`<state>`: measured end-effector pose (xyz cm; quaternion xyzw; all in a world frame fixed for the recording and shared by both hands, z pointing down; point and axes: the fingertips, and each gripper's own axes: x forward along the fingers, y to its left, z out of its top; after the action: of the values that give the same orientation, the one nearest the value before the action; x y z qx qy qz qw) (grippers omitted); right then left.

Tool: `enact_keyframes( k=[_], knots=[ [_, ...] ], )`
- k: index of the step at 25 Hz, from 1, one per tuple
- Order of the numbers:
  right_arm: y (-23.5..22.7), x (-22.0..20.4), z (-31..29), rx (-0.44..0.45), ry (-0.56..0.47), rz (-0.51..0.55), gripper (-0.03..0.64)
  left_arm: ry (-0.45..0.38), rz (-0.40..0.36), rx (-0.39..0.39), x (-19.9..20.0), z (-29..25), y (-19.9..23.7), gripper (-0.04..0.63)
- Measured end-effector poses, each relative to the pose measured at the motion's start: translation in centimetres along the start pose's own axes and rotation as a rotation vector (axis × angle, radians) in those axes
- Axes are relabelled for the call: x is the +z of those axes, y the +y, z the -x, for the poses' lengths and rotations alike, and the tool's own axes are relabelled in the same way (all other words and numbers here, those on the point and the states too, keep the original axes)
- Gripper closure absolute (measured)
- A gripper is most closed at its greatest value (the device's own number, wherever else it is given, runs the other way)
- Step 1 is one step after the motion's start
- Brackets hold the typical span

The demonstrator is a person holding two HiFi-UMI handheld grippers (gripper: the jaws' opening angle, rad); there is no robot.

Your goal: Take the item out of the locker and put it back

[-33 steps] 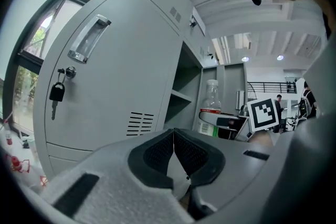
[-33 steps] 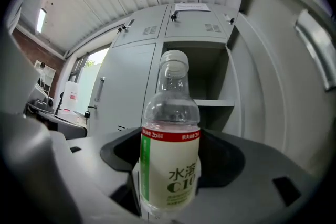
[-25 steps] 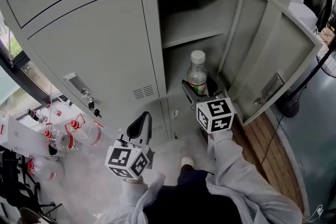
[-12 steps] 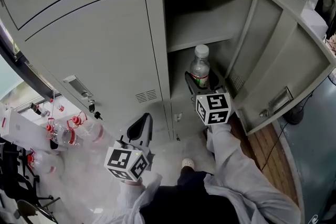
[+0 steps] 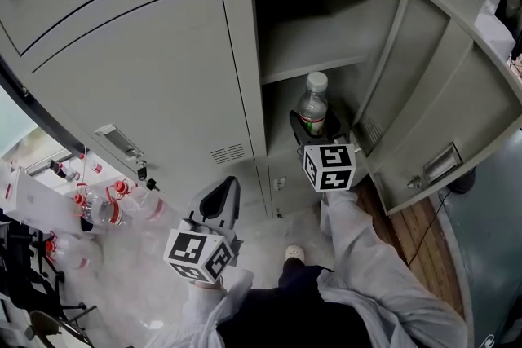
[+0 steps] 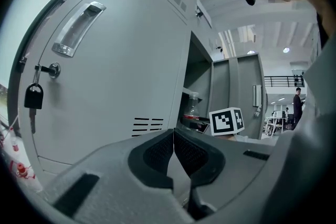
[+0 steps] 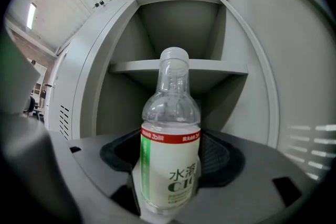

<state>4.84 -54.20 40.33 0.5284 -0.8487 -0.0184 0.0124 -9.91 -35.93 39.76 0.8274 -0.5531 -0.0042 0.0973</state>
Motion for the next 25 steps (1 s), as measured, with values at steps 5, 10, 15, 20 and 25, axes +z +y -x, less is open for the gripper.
enact_keyframes(
  k=[5,10,15,20,25],
  knots=[
    [-0.2,0.0,-0.6,-0.01,-0.003,0.008,0.307,0.005,0.001,-0.003,-0.2,-0.5,0.1,0.586],
    [-0.5,0.1,-1.1,-0.014,-0.007,0.01,0.307,-0.001,0.0,-0.003,0.2,-0.8,0.4,0.586],
    [-1.1,0.1,-2.1,-0.013,-0.002,0.018,0.308,-0.003,0.002,-0.003,0.3,-1.1,0.4,0.586],
    [-1.6,0.0,-4.3,-0.006,0.03,0.035,0.308,-0.008,0.005,0.008,0.3,-1.2,0.7,0.586],
    [-1.7,-0.3,-6.7,0.033,0.087,0.062,0.308,-0.015,0.007,0.024,0.5,-1.4,1.0,0.586]
  ],
)
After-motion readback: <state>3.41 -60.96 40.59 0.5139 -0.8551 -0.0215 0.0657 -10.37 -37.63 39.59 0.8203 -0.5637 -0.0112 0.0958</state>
